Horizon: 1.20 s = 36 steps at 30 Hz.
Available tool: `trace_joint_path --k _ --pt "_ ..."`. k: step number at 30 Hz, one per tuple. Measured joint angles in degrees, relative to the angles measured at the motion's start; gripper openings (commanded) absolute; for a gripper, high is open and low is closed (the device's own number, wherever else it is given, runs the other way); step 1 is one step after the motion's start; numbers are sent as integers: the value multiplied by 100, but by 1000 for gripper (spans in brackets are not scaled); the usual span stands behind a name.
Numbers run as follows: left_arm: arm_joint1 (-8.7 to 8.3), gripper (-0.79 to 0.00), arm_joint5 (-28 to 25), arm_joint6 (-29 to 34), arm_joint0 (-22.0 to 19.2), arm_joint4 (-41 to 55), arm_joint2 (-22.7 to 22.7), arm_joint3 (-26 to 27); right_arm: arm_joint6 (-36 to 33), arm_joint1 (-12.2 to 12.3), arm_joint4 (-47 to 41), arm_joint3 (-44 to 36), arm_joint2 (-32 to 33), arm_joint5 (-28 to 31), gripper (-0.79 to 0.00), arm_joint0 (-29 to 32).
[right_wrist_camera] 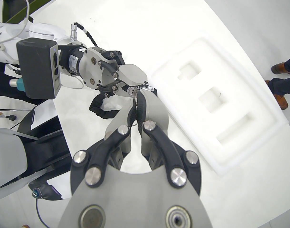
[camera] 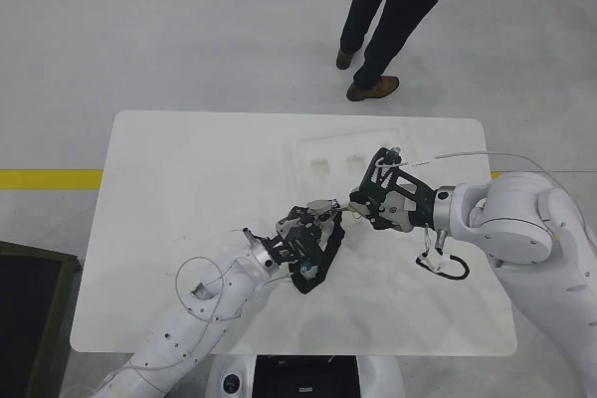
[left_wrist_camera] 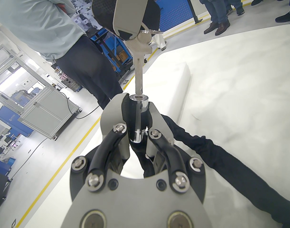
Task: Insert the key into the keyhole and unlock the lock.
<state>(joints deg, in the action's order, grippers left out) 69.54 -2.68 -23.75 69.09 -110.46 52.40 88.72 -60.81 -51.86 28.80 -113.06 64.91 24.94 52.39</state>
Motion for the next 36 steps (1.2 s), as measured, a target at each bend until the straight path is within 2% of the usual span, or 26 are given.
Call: trace_joint_path --k 15,36 --pt "0 -785 0 0 0 0 0 0 -262 47 -152 -202 121 -282 -785 13" --pt "0 -785 0 0 0 0 0 0 -248 1 -33 -118 -219 -368 -785 -259"
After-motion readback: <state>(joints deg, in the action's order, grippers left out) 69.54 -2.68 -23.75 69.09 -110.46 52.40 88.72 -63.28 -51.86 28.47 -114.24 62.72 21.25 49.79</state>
